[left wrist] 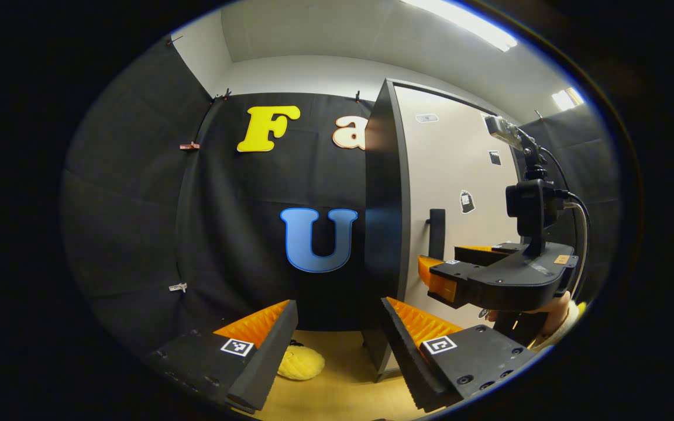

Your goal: Open the cabinet door with the right hand, grasp the bottle in the cabinet with the left hand and place it on the coaster, then close the cabinet door with the right hand.

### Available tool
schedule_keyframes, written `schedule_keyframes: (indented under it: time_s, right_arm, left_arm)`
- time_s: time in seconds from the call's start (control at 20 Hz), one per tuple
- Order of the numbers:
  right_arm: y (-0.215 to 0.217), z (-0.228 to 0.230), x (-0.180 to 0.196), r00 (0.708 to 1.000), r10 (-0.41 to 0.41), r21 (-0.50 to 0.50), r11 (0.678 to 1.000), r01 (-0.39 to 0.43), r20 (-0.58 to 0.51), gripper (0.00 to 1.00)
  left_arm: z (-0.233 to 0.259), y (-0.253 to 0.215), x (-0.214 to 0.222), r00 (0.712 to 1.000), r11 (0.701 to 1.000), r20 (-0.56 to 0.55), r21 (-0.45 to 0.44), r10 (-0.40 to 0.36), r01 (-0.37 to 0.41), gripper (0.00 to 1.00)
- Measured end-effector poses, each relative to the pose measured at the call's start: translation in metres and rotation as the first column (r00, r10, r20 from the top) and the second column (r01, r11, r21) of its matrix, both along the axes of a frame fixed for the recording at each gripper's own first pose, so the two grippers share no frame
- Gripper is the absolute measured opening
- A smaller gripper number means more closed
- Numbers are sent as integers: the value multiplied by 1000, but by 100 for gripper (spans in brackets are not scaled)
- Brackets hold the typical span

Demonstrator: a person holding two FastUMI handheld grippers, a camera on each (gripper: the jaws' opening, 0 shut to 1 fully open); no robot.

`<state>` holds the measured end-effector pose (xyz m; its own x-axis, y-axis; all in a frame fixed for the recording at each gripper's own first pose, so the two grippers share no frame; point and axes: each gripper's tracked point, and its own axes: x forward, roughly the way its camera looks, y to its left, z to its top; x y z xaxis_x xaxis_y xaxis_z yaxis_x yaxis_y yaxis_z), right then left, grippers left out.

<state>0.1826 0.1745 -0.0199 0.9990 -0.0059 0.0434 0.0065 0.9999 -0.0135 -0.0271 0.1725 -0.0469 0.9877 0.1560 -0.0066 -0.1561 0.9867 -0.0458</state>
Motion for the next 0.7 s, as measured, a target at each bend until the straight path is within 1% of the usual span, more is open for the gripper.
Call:
schedule_keyframes:
  time_s: [0.1, 0.2, 0.25, 0.3, 0.35, 0.4, 0.5, 0.55, 0.6, 0.65, 0.7]
  right_arm:
    - [1, -3, 8, 1000, -25, 2, 1000, 25, 1, 88]
    - [0, 1, 12, 999, -42, 8, 999, 41, 20, 87]
    - [0, 5, 14, 998, -48, 7, 999, 48, 36, 83]
    - [-1, 8, 15, 997, -54, 6, 999, 54, 49, 77]
    - [-1, 9, 16, 997, -59, 7, 998, 59, 55, 74]
    - [-2, 10, 18, 996, -66, 9, 998, 65, 60, 67]
    - [-2, 8, 21, 997, -67, 10, 998, 66, 49, 57]
    - [1, 5, 24, 998, -54, 11, 999, 54, 42, 55]
    - [-4, 6, 22, 997, -72, 17, 997, 71, 40, 55]
    - [-4, 7, 25, 996, -82, 18, 996, 82, 40, 39]
    - [-4, 6, 21, 995, -87, 21, 996, 87, 40, 38]
  left_arm:
    - [-7, 10, 1, 1000, 1000, -18, -2, 19, -19, 89]
    - [-13, 18, 3, 999, 1000, -32, -7, 30, -30, 89]
    - [-16, 21, 4, 999, 999, -37, -9, 34, -34, 89]
    - [-17, 22, 5, 999, 999, -39, -11, 36, -36, 89]
    - [-18, 24, 5, 999, 999, -41, -13, 34, -35, 89]
    - [-18, 25, 6, 999, 999, -41, -14, 32, -33, 89]
    - [-19, 27, 8, 999, 999, -42, -12, 30, -30, 89]
    - [-20, 27, 9, 999, 999, -42, -11, 30, -30, 89]
    - [-19, 28, 10, 999, 999, -43, -10, 30, -30, 89]
    - [-20, 28, 10, 998, 999, -46, -9, 33, -33, 89]
    - [-21, 29, 9, 998, 999, -49, -8, 36, -36, 89]
